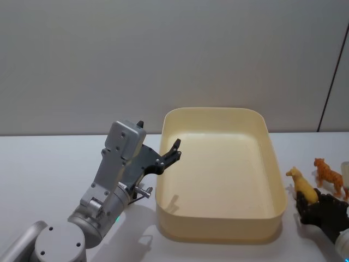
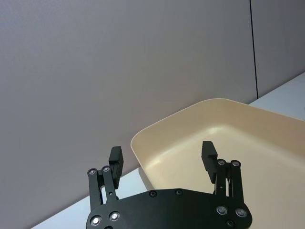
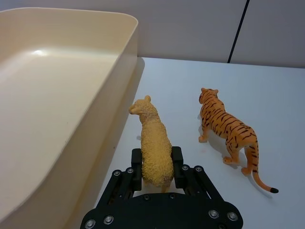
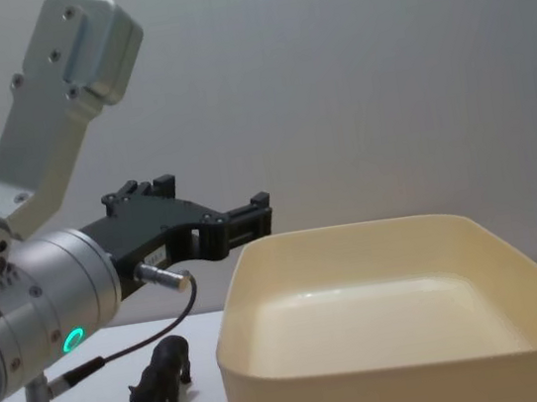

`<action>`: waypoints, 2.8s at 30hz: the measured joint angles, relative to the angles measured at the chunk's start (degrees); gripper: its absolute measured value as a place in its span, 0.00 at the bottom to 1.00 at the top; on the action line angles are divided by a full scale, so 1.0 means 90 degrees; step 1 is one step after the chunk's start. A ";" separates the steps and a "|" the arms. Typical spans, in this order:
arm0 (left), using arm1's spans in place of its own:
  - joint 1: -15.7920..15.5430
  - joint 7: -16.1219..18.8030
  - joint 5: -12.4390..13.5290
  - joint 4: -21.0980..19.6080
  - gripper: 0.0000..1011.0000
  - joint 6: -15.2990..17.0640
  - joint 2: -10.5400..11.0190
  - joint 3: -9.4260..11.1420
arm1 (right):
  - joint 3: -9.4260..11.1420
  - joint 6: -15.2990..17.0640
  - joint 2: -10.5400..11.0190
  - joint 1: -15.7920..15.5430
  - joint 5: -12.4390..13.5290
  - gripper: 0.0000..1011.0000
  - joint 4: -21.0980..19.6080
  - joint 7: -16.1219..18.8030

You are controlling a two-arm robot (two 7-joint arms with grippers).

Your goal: Pick up the toy alternately with two hands and place it into the central storage box.

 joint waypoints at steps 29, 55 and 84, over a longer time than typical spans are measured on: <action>0.0000 0.0000 0.0000 0.0000 0.99 0.0000 0.0000 0.0000 | 0.0067 -0.0872 0.0030 0.0333 -0.0558 0.34 -0.0668 0.0738; 0.0000 0.0000 0.0000 0.0000 0.99 0.0000 0.0000 0.0000 | -0.0357 -0.0269 -0.0571 0.1819 -0.1282 0.84 0.0277 0.2864; 0.0000 0.0000 0.0000 0.0000 0.99 0.0000 0.0000 0.0000 | 0.0564 -0.0442 0.0613 0.0215 -0.0203 0.99 -0.1024 0.1416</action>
